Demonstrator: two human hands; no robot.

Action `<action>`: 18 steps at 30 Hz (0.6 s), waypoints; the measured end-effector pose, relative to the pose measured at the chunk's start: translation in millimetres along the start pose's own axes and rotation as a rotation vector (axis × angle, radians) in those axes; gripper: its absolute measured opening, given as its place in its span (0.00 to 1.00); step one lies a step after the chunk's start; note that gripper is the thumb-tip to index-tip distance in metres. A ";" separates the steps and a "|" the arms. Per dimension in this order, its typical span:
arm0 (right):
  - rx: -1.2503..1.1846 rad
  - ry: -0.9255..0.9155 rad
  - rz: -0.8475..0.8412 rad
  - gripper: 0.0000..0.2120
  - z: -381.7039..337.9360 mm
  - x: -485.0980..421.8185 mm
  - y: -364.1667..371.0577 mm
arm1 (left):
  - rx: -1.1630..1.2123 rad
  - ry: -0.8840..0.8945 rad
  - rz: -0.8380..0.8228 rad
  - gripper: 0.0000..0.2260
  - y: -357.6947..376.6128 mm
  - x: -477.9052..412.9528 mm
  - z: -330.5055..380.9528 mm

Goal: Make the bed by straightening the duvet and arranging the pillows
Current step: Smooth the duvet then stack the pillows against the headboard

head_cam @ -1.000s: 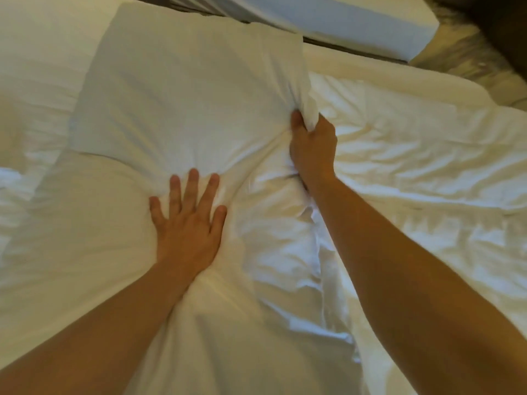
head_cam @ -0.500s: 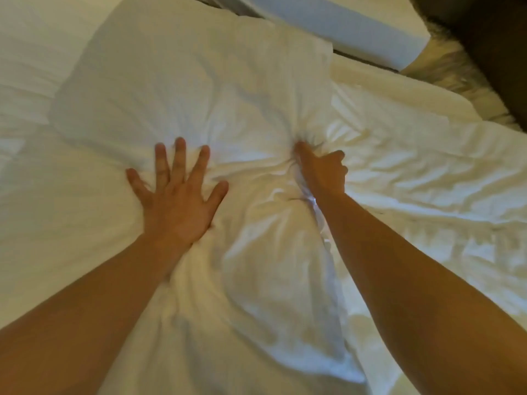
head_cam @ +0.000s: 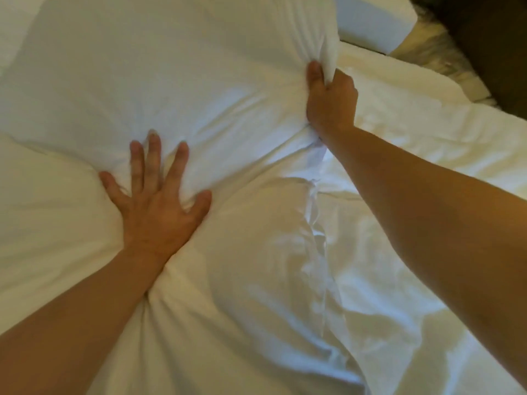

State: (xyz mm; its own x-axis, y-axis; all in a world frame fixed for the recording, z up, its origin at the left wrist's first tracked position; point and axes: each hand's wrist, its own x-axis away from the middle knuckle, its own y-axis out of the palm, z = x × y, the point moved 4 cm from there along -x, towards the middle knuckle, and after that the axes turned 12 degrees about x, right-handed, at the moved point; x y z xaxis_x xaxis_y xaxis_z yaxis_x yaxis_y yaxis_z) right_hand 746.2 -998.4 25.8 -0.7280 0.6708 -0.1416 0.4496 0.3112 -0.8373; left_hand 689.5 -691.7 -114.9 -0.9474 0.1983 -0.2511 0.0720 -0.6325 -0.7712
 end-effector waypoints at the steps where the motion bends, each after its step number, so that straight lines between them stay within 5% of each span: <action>1: 0.085 0.009 -0.019 0.28 8.8 -1.4 1.9 | -0.004 0.020 -0.003 0.37 0.5 0.2 2.4; 4: 0.160 0.255 -0.235 0.32 41.6 12.0 30.9 | -0.064 0.047 -0.043 0.36 5.8 1.9 2.9; 6: 0.196 0.311 -0.204 0.35 33.3 19.4 40.0 | -0.076 0.009 -0.061 0.36 7.2 0.3 -0.8; 10: 0.417 0.044 -0.098 0.37 -13.6 56.0 9.2 | -0.085 -0.006 -0.084 0.37 7.9 -1.3 -0.7; 15: 0.637 -0.266 -0.562 0.42 -12.9 186.0 17.5 | -0.106 -0.034 -0.113 0.38 5.4 -2.6 1.4; 18: 0.700 -0.241 -0.549 0.46 58.7 214.9 26.4 | -0.122 -0.062 -0.154 0.41 4.0 -2.1 4.8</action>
State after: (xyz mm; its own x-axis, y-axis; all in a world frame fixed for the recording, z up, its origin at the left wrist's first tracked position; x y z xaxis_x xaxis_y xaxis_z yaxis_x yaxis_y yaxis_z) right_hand 571.2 -885.5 -57.7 -0.8699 0.3668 0.3297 -0.3495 0.0133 -0.9368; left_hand 690.3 -698.3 -114.7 -0.9674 0.2364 -0.0908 -0.0416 -0.5019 -0.8639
